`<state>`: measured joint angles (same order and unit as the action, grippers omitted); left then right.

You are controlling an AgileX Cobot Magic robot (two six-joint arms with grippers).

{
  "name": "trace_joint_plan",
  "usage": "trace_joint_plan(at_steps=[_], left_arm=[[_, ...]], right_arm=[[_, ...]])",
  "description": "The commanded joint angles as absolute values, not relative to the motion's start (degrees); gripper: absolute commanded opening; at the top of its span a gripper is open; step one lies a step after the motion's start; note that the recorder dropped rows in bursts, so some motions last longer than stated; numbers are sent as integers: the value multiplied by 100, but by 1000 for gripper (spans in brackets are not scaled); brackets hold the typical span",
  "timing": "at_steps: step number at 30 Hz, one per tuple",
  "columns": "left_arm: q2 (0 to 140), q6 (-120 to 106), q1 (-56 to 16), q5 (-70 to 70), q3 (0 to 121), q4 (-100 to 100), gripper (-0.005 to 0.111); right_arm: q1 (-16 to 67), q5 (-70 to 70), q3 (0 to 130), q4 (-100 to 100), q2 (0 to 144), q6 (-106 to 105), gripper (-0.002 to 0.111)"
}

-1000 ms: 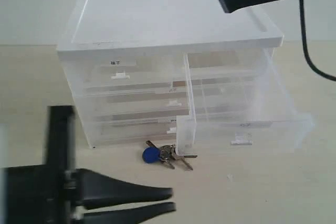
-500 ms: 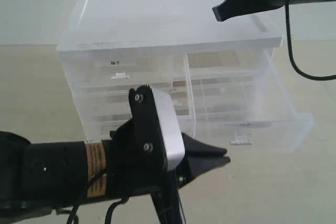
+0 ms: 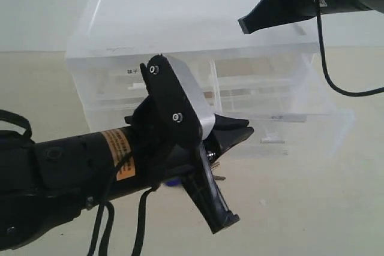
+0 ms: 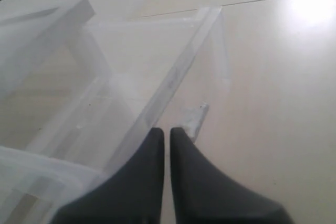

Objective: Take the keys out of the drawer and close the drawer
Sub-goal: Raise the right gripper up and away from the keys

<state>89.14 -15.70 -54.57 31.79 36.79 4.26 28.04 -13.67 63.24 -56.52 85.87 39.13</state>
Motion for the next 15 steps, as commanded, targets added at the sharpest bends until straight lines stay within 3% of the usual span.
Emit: trace_joint_plan(at_steps=[1, 15], left_arm=[[8995, -1542, -5374, 3264, 3968, 176, 5], [9249, -1692, -4988, 3051, 4231, -88, 5]], right_arm=[[2795, -1320, 6339, -5584, 8574, 3899, 0], [2795, -1351, 6350, -5758, 8574, 3899, 0]])
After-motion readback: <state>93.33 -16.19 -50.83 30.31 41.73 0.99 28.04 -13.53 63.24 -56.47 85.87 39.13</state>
